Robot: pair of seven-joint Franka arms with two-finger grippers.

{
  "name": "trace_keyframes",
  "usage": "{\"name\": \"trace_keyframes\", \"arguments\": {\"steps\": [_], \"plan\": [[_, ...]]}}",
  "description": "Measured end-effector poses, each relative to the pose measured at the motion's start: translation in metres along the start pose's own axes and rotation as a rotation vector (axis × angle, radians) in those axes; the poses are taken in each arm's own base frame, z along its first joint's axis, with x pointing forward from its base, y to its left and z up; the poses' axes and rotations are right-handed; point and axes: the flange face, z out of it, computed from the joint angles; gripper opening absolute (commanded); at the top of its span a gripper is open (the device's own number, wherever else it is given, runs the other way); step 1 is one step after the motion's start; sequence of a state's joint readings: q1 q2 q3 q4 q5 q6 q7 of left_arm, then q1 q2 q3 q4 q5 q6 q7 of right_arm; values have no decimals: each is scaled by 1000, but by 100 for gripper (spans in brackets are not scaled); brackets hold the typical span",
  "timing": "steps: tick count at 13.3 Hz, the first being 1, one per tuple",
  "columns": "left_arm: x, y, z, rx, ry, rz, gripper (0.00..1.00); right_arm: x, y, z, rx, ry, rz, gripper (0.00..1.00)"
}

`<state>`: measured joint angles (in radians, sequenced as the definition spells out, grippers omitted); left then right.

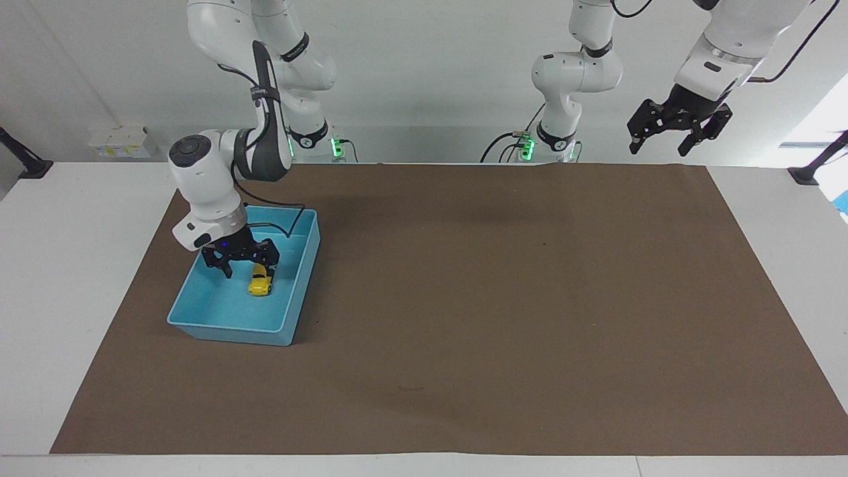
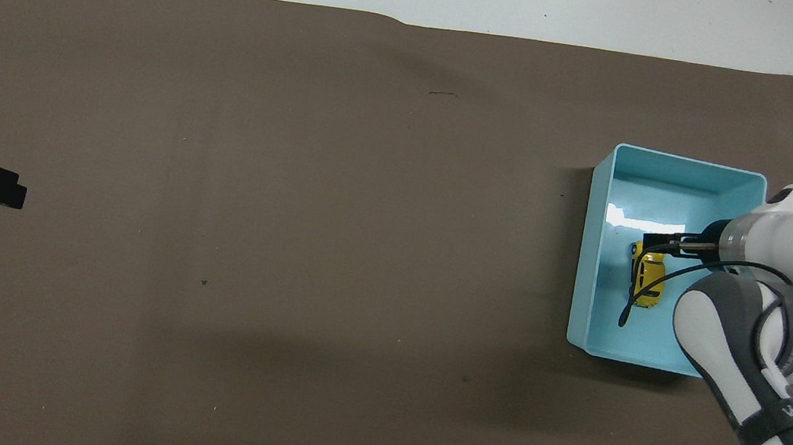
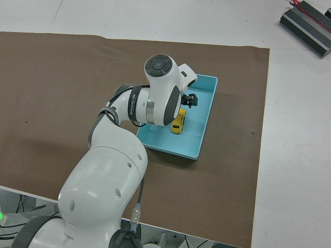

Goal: Wind up and store yellow beetle car

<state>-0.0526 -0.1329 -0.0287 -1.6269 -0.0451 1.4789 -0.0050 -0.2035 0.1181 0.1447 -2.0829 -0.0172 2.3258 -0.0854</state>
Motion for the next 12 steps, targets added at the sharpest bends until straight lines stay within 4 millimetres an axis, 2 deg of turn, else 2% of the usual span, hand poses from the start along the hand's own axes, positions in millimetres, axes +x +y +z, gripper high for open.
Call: {"name": "trace_keyframes", "arguments": {"steps": [3, 6, 9, 12], "plan": [[0, 0, 0, 0, 0, 0, 100, 18, 2, -43, 1, -25, 56, 100], [0, 0, 0, 0, 0, 0, 100, 28, 3, -88, -8, -62, 142, 100], [0, 0, 0, 0, 0, 0, 100, 20, 0, -145, -19, -64, 182, 100], [0, 0, 0, 0, 0, 0, 100, 6, -4, -181, -28, -67, 192, 100]]}}
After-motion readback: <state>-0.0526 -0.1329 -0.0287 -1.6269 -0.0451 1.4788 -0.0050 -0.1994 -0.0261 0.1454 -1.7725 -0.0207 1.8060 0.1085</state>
